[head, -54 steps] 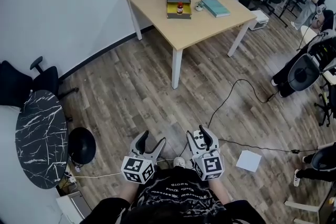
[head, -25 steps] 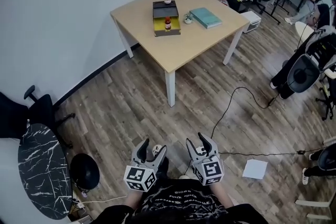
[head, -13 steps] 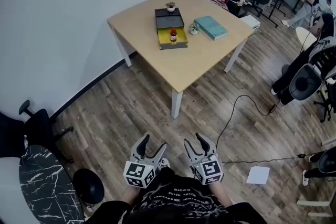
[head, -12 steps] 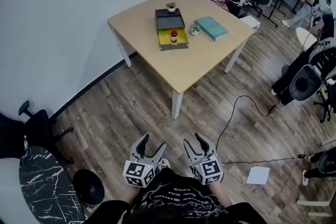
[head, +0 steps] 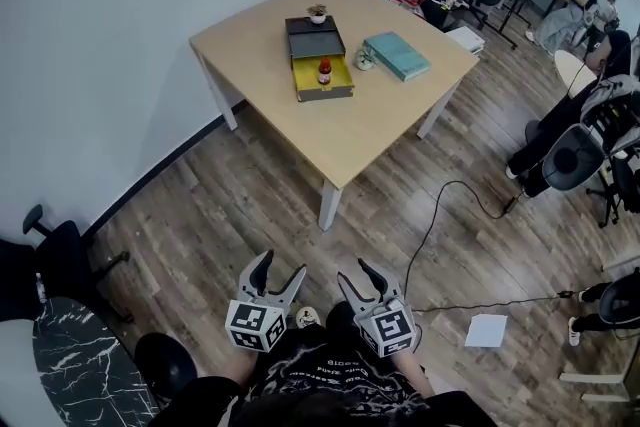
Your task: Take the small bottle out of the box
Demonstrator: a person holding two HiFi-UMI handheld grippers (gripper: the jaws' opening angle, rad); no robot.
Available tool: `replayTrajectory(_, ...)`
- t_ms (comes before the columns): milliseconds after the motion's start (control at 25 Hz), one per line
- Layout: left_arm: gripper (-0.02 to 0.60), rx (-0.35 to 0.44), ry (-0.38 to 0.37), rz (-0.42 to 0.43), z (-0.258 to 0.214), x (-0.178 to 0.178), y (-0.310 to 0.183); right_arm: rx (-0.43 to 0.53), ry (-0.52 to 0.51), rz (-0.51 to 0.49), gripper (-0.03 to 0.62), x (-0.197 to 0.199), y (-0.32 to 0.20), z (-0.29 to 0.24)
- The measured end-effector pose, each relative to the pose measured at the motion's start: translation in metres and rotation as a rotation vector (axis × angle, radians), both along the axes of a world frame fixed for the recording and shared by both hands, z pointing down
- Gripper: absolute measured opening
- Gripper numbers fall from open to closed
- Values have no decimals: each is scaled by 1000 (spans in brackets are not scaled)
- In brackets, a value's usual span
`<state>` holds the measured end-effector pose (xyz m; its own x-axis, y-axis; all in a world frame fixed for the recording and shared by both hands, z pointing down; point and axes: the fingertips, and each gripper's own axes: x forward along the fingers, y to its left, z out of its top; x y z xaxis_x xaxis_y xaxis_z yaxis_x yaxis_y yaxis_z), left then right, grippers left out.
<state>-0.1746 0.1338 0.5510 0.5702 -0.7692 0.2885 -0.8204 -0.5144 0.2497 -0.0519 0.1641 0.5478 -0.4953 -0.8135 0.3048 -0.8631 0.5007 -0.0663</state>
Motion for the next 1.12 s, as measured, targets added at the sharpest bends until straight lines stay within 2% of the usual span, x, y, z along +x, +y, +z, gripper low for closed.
replayTrajectory(280,314,-20,5,7,3,12,-17,-3,-30,7,209,15,-25,-2)
replayTrajectory(440,314,-39,22,-58,12,21,-48,-12,-35,-23,209,24,-58,6)
replayTrajectory(640,314,-23,5,-59,9,61,-101,-27,-47,-75,209,52,-122,9)
replayTrajectory(880,314,-40,13,-127,6,96,-184,1,-60,-133,209,89,-224,-8)
replayTrajectory(1120,314,-6,-17,-176,-5,145,-256,4,-65,-183,209,140,-302,-12)
